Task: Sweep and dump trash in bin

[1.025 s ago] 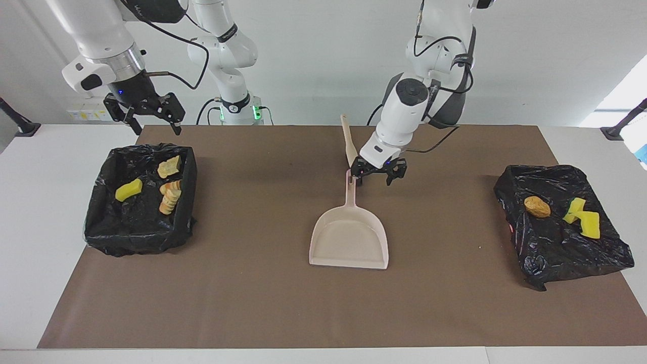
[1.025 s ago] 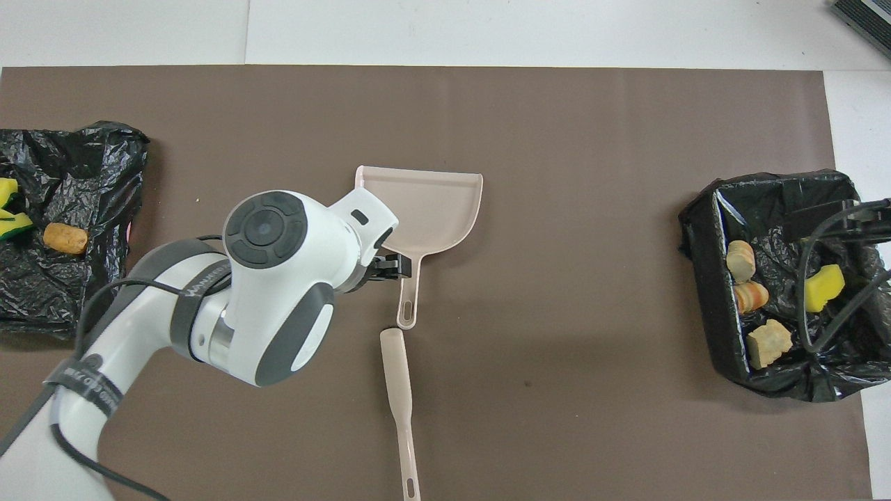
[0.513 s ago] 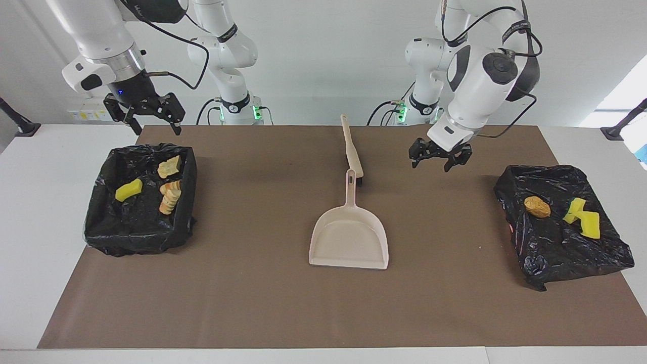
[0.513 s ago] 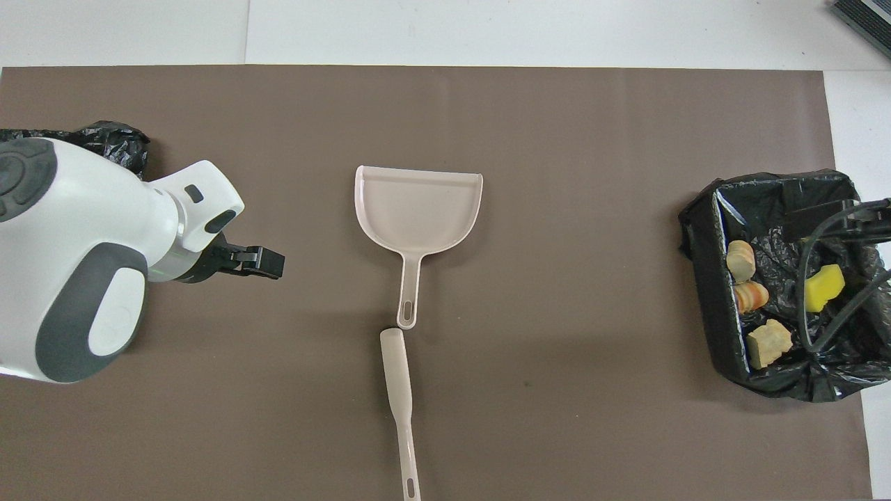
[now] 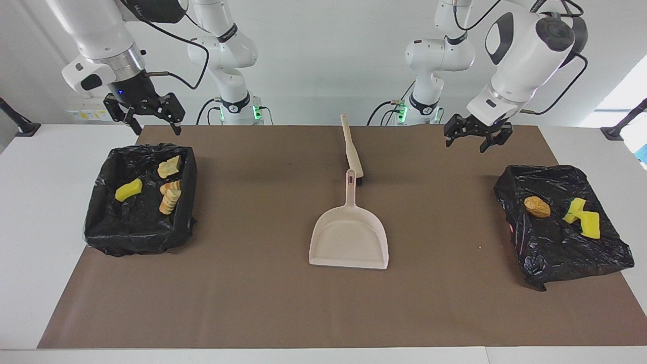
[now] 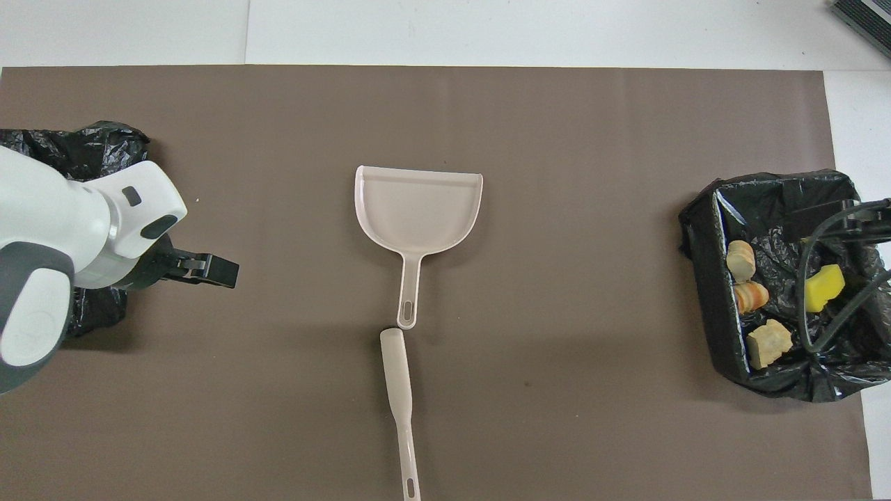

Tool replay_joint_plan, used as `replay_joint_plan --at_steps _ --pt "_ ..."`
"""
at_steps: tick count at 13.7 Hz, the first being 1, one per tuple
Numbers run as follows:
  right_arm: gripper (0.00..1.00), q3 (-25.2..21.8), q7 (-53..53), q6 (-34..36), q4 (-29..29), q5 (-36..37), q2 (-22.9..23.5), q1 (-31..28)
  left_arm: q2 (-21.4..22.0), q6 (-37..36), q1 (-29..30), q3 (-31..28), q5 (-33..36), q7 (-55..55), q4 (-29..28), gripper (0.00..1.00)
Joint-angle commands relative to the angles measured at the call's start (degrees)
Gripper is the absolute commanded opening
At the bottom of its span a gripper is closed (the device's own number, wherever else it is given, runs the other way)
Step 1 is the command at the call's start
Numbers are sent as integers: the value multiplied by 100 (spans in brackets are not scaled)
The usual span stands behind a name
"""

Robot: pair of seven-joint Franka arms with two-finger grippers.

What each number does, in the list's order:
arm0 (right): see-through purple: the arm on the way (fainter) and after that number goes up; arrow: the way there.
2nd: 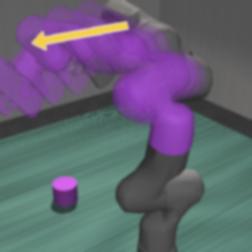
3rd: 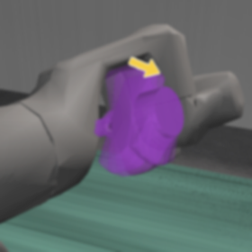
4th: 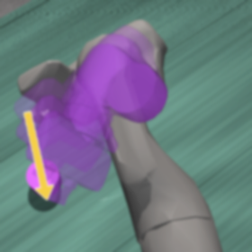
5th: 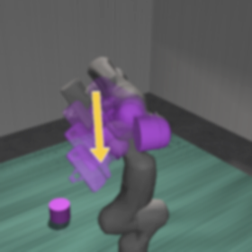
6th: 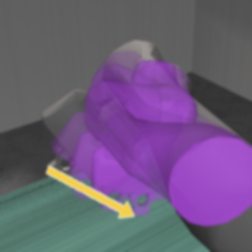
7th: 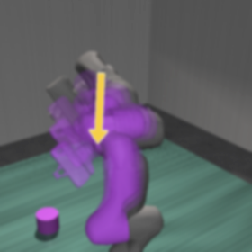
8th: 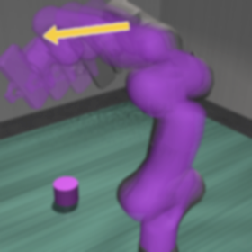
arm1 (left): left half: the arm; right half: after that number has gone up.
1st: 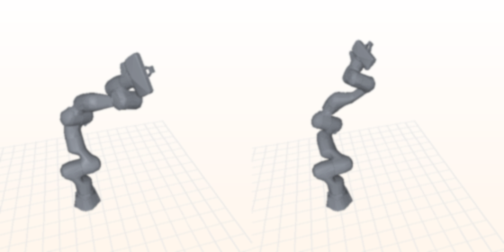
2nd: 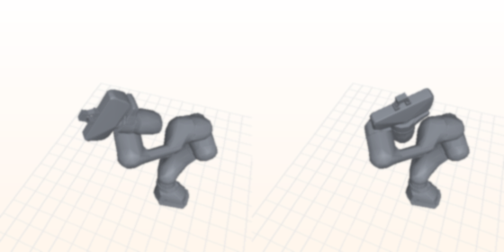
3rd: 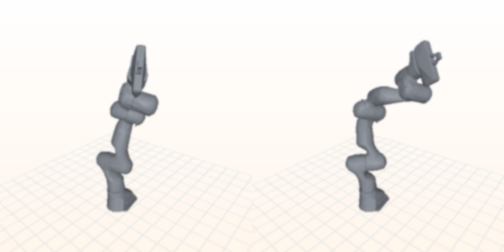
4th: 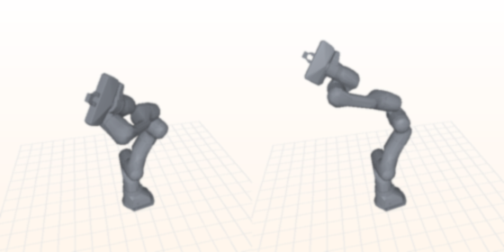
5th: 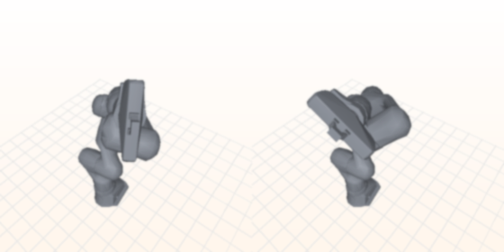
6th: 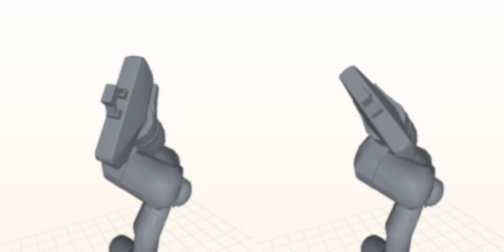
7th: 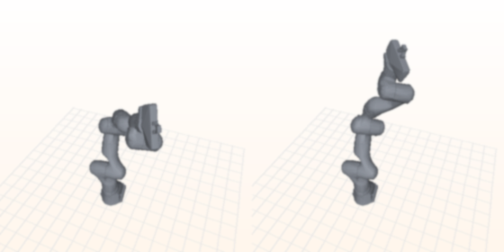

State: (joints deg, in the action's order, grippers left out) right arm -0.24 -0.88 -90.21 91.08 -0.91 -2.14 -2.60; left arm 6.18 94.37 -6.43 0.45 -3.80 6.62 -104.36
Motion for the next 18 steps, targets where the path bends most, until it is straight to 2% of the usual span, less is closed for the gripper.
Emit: replay_joint_plan --at_steps 1,4,9,18 --pt "100 24 62 -14 50 -23 -50 -38 242 -269 327 52 72 270 196 100" --pt "100 24 62 -14 50 -23 -50 -38 401 -900 415 43 72 252 599 100" --pt "100 24 62 -14 50 -23 -50 -38 445 -1096 397 78 64 182 627 100" --pt "100 24 62 -14 50 -23 -50 -38 489 -755 538 52 63 217 566 100"
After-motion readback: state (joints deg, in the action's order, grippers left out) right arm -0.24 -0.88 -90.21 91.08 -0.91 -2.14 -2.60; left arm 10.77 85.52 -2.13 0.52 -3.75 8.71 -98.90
